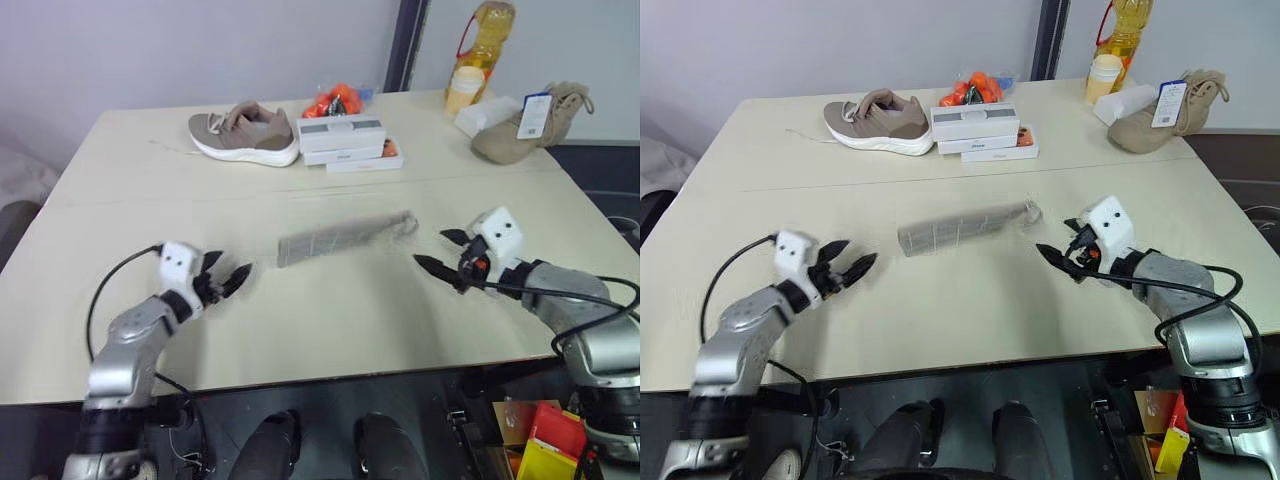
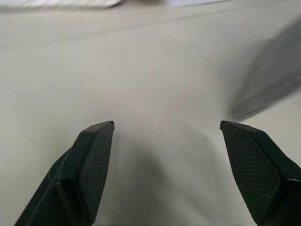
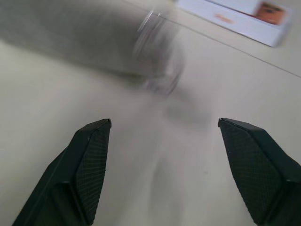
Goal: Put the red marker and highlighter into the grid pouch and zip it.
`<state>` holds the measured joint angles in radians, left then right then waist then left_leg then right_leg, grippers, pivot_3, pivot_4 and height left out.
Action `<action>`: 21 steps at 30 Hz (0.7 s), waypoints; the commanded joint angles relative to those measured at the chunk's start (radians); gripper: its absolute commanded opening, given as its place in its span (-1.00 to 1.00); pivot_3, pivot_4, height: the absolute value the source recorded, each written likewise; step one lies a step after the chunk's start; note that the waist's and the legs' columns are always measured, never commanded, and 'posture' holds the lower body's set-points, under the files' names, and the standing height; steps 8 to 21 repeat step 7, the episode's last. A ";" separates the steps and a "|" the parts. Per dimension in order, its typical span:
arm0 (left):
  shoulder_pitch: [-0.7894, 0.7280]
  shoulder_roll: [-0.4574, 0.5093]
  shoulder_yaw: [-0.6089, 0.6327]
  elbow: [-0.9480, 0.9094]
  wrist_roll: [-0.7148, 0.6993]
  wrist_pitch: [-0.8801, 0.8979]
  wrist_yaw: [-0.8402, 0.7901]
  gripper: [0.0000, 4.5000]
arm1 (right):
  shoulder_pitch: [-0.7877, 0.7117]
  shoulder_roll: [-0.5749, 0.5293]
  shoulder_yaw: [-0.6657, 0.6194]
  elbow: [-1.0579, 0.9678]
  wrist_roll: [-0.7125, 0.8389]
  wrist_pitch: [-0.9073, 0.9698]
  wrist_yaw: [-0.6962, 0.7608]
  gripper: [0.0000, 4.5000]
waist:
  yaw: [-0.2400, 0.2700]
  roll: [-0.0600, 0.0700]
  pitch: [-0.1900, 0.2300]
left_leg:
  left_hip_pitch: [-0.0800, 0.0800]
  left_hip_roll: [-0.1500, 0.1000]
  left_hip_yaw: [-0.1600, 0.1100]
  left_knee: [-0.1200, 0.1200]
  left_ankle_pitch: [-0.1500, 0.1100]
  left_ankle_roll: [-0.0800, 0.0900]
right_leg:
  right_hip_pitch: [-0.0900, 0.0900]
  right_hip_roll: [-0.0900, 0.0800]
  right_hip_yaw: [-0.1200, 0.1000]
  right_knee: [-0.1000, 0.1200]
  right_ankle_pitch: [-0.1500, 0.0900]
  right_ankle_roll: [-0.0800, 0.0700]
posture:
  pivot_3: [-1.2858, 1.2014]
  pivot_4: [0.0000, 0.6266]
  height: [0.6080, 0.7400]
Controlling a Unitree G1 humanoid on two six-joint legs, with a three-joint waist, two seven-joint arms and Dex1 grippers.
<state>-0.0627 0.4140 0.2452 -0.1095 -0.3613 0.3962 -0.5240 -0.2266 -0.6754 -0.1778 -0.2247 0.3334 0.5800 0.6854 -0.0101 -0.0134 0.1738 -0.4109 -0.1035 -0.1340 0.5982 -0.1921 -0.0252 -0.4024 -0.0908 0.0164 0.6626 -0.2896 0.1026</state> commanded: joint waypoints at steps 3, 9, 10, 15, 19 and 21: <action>0.052 0.013 0.095 -0.068 -0.027 0.000 0.053 0.77 | -0.009 0.010 -0.034 0.042 0.015 -0.075 0.007 0.73 | 0.004 0.000 0.000 | 0.000 0.000 0.000 0.001 0.000 0.000 | 0.001 0.000 0.000 0.000 0.000 0.000 | 0.03 -0.52 1.00; 0.057 0.010 0.109 -0.078 -0.033 0.000 0.074 0.77 | -0.034 0.021 -0.011 0.084 0.011 -0.103 0.013 0.73 | 0.007 0.000 0.000 | 0.000 0.000 0.000 0.001 0.000 0.000 | 0.001 0.000 -0.001 -0.001 0.000 0.000 | 0.03 -0.52 1.00; 0.057 0.010 0.109 -0.078 -0.033 0.000 0.074 0.77 | -0.034 0.021 -0.011 0.084 0.011 -0.103 0.013 0.73 | 0.007 0.000 0.000 | 0.000 0.000 0.000 0.001 0.000 0.000 | 0.001 0.000 -0.001 -0.001 0.000 0.000 | 0.03 -0.52 1.00; 0.057 0.010 0.109 -0.078 -0.033 0.000 0.074 0.77 | -0.034 0.021 -0.011 0.084 0.011 -0.103 0.013 0.73 | 0.007 0.000 0.000 | 0.000 0.000 0.000 0.001 0.000 0.000 | 0.001 0.000 -0.001 -0.001 0.000 0.000 | 0.03 -0.52 1.00; 0.057 0.010 0.109 -0.078 -0.033 0.000 0.074 0.77 | -0.034 0.021 -0.011 0.084 0.011 -0.103 0.013 0.73 | 0.007 0.000 0.000 | 0.000 0.000 0.000 0.001 0.000 0.000 | 0.001 0.000 -0.001 -0.001 0.000 0.000 | 0.03 -0.52 1.00; 0.057 0.010 0.109 -0.078 -0.033 0.000 0.074 0.77 | -0.034 0.021 -0.011 0.084 0.011 -0.103 0.013 0.73 | 0.007 0.000 0.000 | 0.000 0.000 0.000 0.001 0.000 0.000 | 0.001 0.000 -0.001 -0.001 0.000 0.000 | 0.03 -0.52 1.00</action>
